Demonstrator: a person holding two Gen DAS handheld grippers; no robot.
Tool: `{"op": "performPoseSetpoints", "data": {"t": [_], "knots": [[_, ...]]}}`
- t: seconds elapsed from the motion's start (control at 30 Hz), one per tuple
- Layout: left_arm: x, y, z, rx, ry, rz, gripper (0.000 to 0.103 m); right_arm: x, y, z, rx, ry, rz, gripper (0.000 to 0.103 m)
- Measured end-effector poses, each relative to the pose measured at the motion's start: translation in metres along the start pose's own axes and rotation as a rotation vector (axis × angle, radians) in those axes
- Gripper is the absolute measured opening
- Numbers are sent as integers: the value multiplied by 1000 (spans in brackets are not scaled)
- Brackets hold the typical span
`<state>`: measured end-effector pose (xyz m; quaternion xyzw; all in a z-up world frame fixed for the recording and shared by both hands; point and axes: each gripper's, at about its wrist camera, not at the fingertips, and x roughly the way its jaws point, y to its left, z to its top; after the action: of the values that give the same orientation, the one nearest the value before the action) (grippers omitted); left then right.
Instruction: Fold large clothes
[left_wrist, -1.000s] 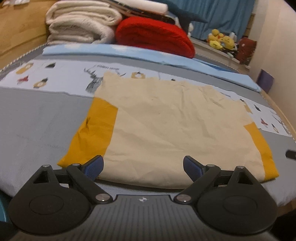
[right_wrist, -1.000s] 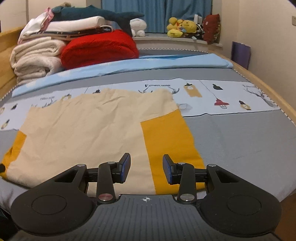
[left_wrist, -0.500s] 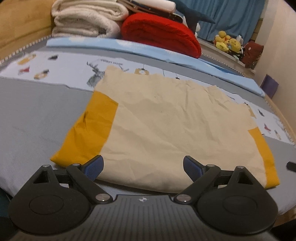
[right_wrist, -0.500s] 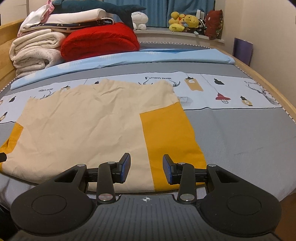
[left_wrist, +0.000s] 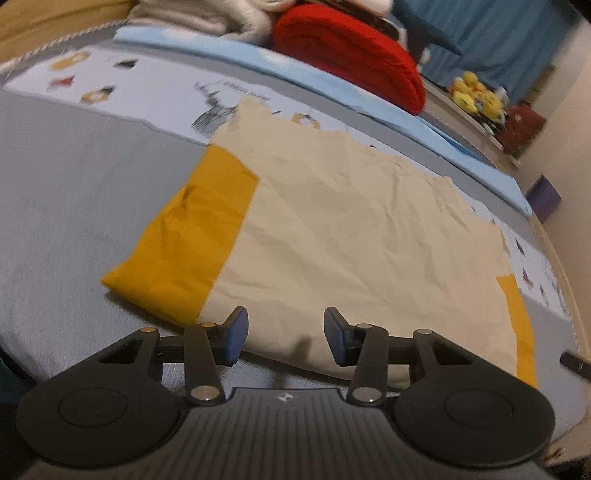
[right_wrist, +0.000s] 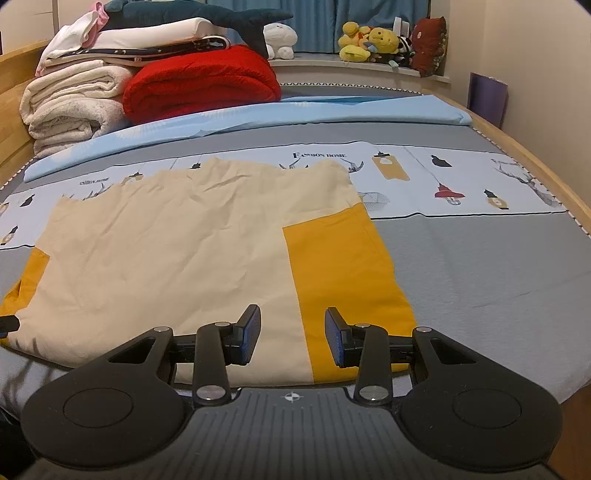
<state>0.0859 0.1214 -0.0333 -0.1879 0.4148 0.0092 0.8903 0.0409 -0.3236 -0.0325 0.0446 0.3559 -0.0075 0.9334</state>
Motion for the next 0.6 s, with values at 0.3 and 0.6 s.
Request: {"op": "performPoseSetpoints", "data": {"t": [0.3, 0.6], "knots": [[22, 65, 0, -425, 108, -28, 60, 2, 3, 1, -4, 1, 9, 40], [45, 96, -4, -678, 55, -76, 63, 2, 5, 0, 0, 0, 23, 40]]}}
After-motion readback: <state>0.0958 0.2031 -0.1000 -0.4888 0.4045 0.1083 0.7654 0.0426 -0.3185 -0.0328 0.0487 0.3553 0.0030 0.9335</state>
